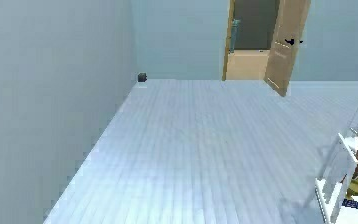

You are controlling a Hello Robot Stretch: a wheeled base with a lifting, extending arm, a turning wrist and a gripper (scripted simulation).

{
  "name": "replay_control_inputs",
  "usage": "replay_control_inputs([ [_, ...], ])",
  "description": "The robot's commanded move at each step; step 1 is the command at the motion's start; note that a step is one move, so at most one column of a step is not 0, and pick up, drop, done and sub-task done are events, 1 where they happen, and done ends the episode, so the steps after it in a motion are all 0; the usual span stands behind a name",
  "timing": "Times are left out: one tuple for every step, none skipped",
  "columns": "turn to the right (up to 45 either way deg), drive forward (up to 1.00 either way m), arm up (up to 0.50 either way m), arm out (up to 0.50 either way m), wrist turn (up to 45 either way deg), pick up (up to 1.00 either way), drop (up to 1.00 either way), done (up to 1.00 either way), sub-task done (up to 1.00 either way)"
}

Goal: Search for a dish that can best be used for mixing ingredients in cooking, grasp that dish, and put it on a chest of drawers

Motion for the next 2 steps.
replay_control_inputs([
  [-45.0, 0.0, 0.0, 0.0, 0.0, 0.0, 0.0, 0.0, 0.0],
  [-12.0, 0.0, 0.0, 0.0, 0.0, 0.0, 0.0, 0.0, 0.0],
])
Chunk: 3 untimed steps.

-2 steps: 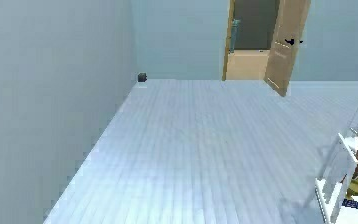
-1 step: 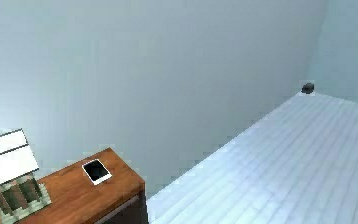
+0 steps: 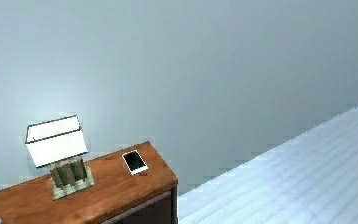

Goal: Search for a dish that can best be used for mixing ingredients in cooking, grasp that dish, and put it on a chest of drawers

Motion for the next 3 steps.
replay_control_inputs([
  [0.0, 0.25, 0.0, 0.0, 0.0, 0.0, 0.0, 0.0, 0.0],
  [-45.0, 0.0, 0.0, 0.0, 0.0, 0.0, 0.0, 0.0, 0.0],
  [-45.0, 0.0, 0.0, 0.0, 0.0, 0.0, 0.0, 0.0, 0.0],
])
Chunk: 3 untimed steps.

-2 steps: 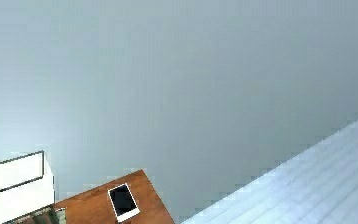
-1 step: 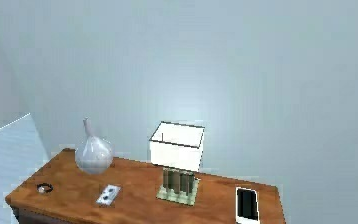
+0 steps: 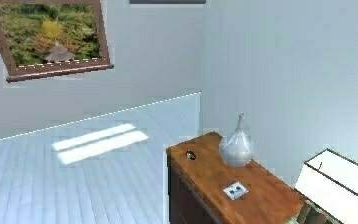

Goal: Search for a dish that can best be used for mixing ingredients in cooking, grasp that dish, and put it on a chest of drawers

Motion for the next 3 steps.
replay_control_inputs([
  [-45.0, 0.0, 0.0, 0.0, 0.0, 0.0, 0.0, 0.0, 0.0],
  [-36.0, 0.0, 0.0, 0.0, 0.0, 0.0, 0.0, 0.0, 0.0],
  [-3.0, 0.0, 0.0, 0.0, 0.0, 0.0, 0.0, 0.0, 0.0],
])
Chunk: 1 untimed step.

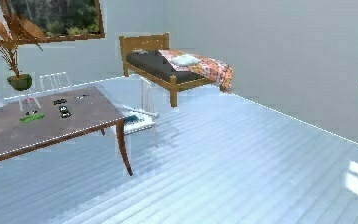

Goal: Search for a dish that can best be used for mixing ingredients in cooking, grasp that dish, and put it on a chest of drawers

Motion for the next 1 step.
replay_control_inputs([
  [45.0, 0.0, 0.0, 0.0, 0.0, 0.0, 0.0, 0.0, 0.0],
])
